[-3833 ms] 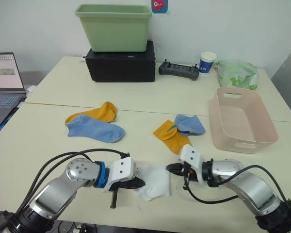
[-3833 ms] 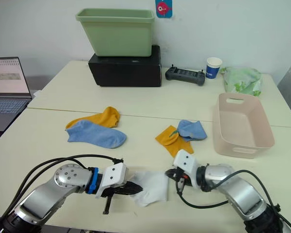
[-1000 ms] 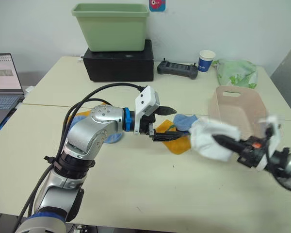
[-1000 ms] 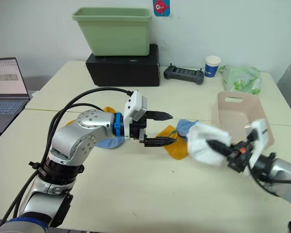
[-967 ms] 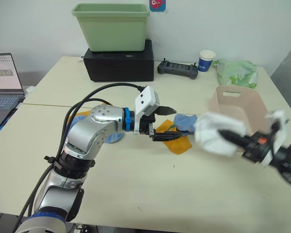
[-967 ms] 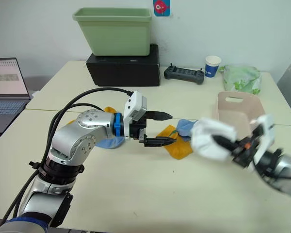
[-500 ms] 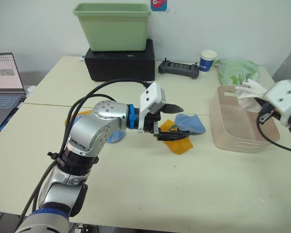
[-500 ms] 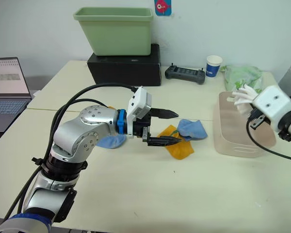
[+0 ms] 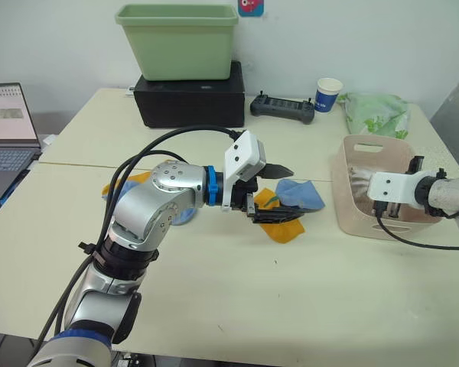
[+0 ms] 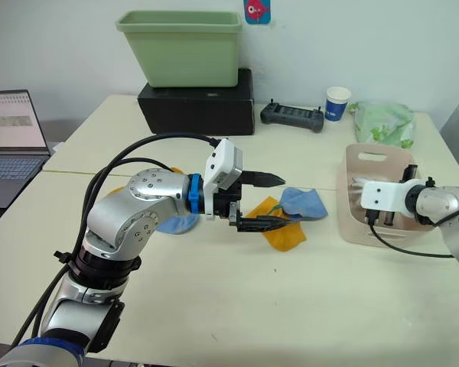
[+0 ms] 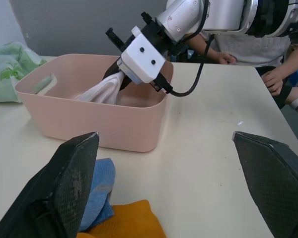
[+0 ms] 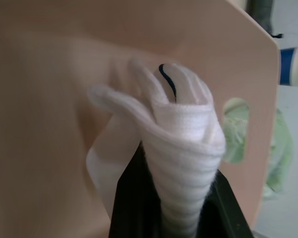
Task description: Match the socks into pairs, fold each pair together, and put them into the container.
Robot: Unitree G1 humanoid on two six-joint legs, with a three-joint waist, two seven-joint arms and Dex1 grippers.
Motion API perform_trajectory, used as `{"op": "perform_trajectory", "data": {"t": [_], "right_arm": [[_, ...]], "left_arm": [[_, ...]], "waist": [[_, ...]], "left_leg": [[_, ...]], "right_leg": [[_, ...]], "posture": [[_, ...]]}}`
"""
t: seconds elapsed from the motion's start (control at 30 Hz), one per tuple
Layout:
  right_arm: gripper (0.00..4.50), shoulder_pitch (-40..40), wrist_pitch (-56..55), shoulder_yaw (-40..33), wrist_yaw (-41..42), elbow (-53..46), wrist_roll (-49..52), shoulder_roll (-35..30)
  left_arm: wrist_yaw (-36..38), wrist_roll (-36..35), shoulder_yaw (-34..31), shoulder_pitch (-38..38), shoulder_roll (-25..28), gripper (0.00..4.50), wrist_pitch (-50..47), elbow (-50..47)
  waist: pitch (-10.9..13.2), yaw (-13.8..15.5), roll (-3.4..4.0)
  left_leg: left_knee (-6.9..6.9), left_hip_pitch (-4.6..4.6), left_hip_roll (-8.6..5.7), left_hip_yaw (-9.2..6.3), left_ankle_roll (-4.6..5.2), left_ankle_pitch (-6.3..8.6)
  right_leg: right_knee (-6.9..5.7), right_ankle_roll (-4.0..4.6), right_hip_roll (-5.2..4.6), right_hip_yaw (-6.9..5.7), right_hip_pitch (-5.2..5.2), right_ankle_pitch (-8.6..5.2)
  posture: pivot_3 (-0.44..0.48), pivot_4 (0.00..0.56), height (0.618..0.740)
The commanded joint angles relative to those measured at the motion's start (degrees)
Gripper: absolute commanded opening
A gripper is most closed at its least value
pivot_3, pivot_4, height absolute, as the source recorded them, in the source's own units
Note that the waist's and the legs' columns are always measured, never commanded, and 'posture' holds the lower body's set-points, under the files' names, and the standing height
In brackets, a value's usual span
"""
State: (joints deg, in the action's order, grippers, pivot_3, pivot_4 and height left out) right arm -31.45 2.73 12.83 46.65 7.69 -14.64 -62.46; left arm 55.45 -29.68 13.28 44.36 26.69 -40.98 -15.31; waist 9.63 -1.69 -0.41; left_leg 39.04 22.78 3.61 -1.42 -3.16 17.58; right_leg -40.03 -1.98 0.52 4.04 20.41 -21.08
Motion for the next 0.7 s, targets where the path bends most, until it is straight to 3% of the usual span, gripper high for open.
{"op": "perform_trajectory", "data": {"t": [0.03,0.3,0.5,0.7], "right_arm": [[1.61,-3.46,2.82,-3.01,4.93,-0.42,2.06,-0.76],[4.41,-5.76,9.07,-6.42,18.75,-5.02,8.68,-4.77],[4.48,-6.81,20.07,-12.58,24.31,-11.05,18.04,-6.25],[4.48,-12.01,11.25,-8.34,10.6,0.17,6.97,-2.03]], "left_arm": [[-0.27,0.51,0.03,0.38,-0.31,4.5,1.1,-1.23],[0.48,1.72,0.41,0.12,-0.3,4.5,1.99,-0.55],[0.49,2.35,0.32,-0.23,-0.06,4.5,2.56,-0.32],[0.4,2.51,0.68,-0.55,-0.52,4.5,2.81,-0.52]], "waist": [[0.0,0.02,0.0],[0.0,0.04,0.0],[0.0,-0.1,0.0],[0.0,-0.06,0.0]], "left_leg": [[0.0,0.0,0.0,0.0,0.0,0.0],[0.01,0.02,0.0,-0.01,0.0,0.0],[0.02,0.0,0.0,-0.01,0.01,0.0],[0.08,-0.01,-0.02,0.0,0.02,-0.01]], "right_leg": [[0.01,0.0,-0.01,0.0,0.0,0.0],[0.02,0.0,-0.07,-0.04,-0.01,0.0],[-0.03,0.0,-0.06,-0.03,-0.03,0.0],[-0.05,0.0,-0.08,-0.03,-0.05,0.0]], "posture": [[0.0,0.15,0.72],[0.0,0.15,0.72],[0.0,0.15,0.72],[0.0,0.15,0.72]]}}
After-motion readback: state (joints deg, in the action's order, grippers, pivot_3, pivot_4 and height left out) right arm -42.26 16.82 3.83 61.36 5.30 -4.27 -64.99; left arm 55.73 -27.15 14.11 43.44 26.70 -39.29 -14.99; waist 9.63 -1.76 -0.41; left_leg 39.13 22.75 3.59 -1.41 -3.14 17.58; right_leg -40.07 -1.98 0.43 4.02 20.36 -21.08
